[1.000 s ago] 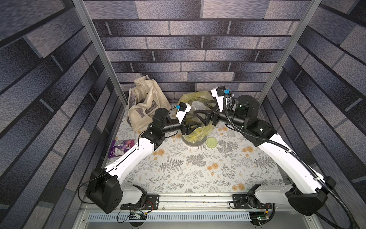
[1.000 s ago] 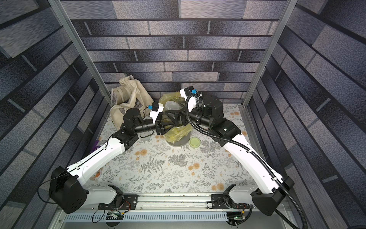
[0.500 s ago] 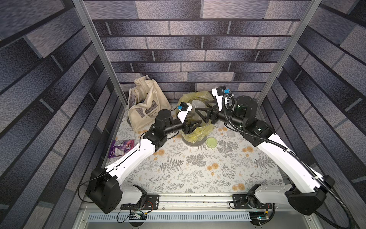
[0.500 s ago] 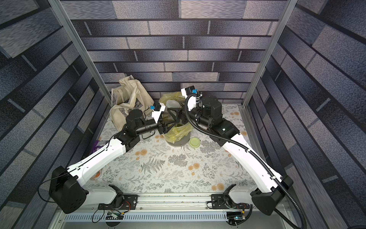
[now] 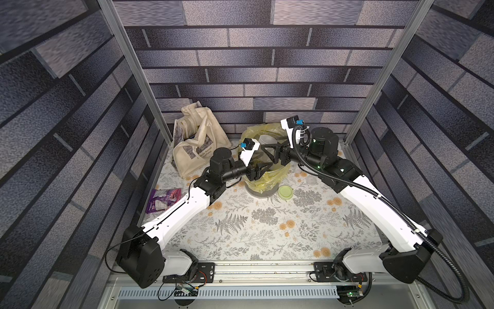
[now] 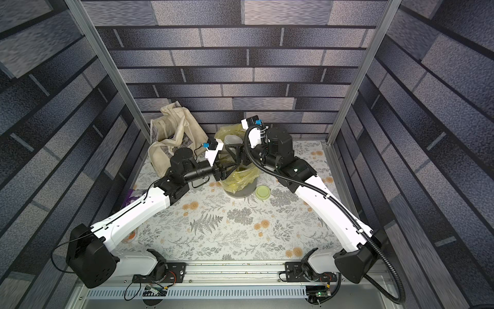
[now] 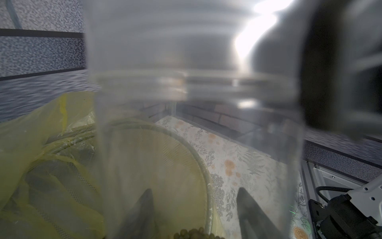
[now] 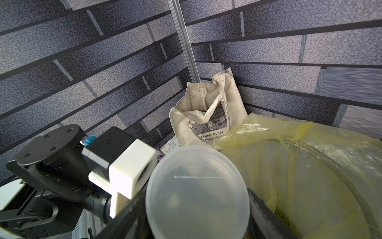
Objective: Empty moldy mung beans from jars
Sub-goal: Unscrew the lid from the jar.
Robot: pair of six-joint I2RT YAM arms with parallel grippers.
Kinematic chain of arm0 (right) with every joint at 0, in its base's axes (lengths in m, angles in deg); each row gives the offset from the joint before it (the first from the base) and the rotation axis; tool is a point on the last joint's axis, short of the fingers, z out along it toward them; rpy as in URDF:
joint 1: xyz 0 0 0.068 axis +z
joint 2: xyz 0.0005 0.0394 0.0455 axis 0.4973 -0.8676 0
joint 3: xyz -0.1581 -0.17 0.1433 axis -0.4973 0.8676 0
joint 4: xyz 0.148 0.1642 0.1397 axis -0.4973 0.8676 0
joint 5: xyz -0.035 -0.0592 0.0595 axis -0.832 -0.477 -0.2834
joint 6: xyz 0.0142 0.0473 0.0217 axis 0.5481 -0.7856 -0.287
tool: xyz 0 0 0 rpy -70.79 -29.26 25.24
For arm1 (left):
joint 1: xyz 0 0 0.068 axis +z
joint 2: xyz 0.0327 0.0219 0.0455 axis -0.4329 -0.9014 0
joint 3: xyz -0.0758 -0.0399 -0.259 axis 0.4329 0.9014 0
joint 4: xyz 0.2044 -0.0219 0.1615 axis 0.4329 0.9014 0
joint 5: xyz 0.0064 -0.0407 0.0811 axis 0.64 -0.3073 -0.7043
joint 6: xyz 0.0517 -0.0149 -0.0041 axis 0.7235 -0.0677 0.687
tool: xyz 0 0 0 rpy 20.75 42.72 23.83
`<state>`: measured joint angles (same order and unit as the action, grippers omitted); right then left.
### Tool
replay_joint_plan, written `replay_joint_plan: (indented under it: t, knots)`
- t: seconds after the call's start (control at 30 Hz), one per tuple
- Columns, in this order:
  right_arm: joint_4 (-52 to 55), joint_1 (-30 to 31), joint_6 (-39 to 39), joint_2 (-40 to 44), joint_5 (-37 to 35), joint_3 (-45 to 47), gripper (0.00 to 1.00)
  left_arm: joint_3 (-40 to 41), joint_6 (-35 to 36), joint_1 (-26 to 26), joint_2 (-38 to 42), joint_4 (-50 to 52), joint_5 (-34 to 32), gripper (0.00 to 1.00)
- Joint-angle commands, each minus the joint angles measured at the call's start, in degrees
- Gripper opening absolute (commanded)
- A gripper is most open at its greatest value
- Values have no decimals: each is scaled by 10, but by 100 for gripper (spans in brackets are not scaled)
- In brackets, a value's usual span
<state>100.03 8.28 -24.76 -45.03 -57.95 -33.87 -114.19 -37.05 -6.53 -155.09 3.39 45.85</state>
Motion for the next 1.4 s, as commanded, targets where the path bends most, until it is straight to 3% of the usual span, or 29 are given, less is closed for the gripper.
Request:
replay_joint_plan:
  t: [0.0,0.4,0.67,0.97,1.2,1.37]
  knots:
    - [-26,-1,-13,4,4,-4,75,-1,16,-3,20,-12,3,52]
    - [-29,-5,-24,-5,12,-10,66,9,13,-3,21,-21,13,52]
    - [-55,-12,-33,-11,59,0,56,15,6,0,22,-28,30,52]
    - [-120,-35,-50,-6,131,31,55,3,-42,58,9,-44,163,53]
    - [-159,-47,-48,-7,171,48,54,-13,0,64,6,12,197,52]
    - [-166,-67,-47,-7,200,45,54,-18,28,83,3,43,267,51]
